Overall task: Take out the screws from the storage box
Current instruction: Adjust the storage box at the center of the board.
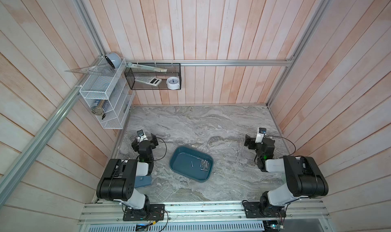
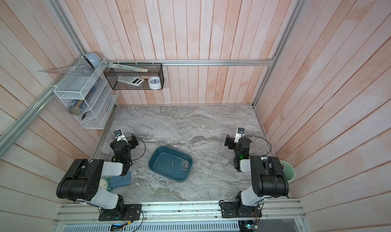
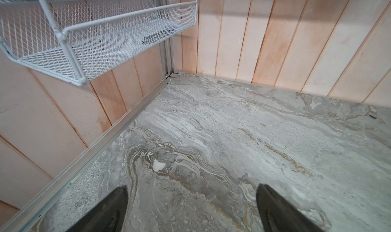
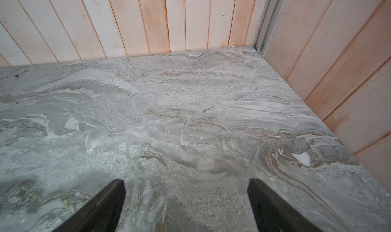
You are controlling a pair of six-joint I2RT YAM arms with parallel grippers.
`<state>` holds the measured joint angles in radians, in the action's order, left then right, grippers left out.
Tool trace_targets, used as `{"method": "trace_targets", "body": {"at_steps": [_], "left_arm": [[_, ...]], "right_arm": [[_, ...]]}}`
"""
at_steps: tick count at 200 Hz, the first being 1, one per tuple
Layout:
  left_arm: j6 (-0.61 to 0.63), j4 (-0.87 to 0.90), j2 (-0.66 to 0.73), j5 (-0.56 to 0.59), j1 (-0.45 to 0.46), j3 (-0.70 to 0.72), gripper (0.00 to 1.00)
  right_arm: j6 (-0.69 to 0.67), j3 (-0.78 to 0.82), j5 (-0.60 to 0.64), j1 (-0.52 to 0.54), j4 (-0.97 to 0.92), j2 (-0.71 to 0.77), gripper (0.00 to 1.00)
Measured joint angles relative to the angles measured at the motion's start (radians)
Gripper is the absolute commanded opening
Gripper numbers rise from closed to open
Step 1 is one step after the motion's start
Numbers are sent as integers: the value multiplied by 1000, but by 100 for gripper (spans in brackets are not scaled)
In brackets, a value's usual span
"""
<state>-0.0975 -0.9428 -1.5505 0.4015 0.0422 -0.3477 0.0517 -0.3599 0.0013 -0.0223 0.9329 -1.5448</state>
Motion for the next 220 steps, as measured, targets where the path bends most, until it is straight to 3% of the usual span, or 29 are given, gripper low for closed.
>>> {"method": "trace_targets", "body": {"at_steps": [187,201,220], "left_arm": [[0,-18,7,2,0,11,100],[0,-27,69,5,0,60,100],[-17,43,252,38,12,112,100]], "right_arm": [[0,11,2,0,24,1,98],[3,53,31,8,38,39,98],[33,108,88,29,-73,232,98]]}}
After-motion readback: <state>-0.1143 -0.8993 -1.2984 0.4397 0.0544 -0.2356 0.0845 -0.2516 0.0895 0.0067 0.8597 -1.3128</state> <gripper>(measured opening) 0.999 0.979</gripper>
